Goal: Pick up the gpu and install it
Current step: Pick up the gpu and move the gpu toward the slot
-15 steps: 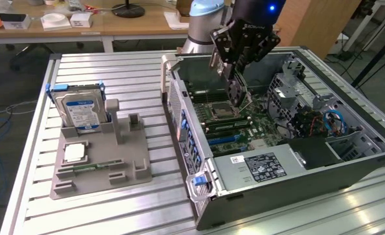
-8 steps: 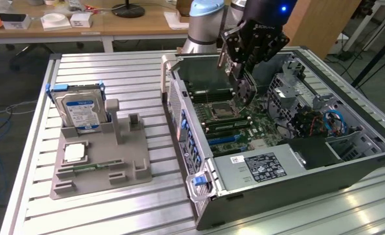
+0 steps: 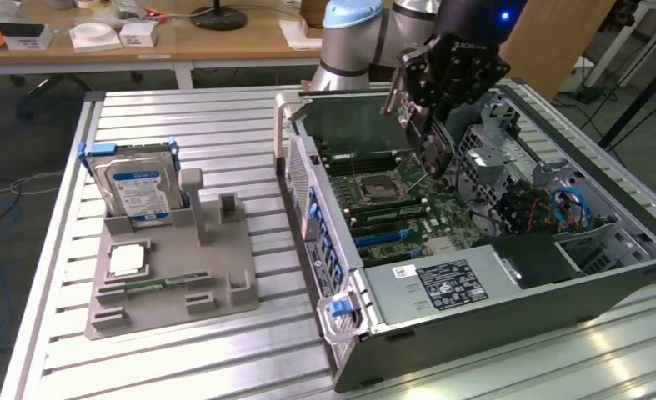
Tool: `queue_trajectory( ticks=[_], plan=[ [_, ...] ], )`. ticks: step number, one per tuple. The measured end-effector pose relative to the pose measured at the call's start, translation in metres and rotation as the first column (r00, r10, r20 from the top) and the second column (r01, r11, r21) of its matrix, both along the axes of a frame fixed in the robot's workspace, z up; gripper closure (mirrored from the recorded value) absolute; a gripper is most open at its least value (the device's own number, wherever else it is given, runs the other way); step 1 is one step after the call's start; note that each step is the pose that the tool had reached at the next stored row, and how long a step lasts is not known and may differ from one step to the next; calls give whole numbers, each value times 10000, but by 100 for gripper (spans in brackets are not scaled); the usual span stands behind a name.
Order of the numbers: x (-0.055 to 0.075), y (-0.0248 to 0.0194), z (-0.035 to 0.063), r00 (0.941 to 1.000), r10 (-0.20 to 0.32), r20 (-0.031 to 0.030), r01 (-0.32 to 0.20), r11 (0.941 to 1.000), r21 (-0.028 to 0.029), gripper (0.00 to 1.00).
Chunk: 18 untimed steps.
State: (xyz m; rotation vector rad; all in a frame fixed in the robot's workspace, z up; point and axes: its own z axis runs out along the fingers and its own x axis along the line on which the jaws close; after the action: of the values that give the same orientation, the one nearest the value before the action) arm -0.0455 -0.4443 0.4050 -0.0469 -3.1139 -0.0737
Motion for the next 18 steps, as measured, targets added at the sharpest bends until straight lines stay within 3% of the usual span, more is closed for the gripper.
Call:
queue_trajectory(
  ticks=[14, 18],
  plan=[
    [437, 0, -3, 10000, 3, 0, -3, 10000, 0, 74],
    [479, 0, -3, 10000, 5, 0, -5, 10000, 1, 74]
  ],
)
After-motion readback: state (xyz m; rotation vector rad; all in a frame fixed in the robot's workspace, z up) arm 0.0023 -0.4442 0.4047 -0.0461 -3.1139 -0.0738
